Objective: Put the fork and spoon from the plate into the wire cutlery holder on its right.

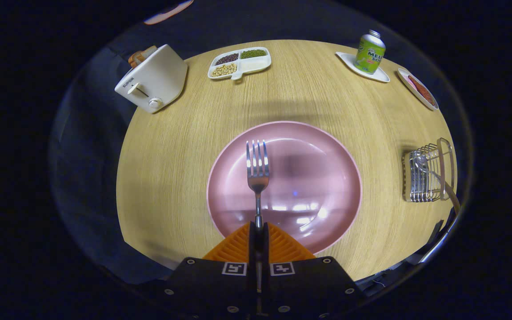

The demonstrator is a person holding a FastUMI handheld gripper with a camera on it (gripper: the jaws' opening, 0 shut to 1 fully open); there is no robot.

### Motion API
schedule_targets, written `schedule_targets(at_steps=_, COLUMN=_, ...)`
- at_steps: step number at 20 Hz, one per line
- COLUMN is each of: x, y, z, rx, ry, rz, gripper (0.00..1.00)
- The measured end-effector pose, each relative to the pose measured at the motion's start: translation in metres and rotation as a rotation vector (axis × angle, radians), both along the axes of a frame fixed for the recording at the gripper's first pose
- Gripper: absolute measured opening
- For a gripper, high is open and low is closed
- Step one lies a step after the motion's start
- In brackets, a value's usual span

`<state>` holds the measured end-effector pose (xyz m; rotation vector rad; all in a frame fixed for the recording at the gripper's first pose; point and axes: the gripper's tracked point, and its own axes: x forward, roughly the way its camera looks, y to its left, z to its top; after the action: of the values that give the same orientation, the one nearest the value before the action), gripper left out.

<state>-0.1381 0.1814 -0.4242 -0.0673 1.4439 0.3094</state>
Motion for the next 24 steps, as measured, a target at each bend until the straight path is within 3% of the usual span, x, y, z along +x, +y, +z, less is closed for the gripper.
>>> schedule_targets(at_steps=9, x=0.026, y=-0.089, z=0.06, rx=0.004, ry=-0.091, rz=-0.088, gripper=0.05)
schedule_targets(at_steps=15, x=0.038, y=-0.158, z=0.067, rx=-0.039, ry=-0.102, rz=-0.143, gripper=0.05)
schedule_targets(at_steps=24, x=0.055, y=-0.222, z=0.073, rx=-0.105, ry=-0.11, rz=-0.144, gripper=0.05)
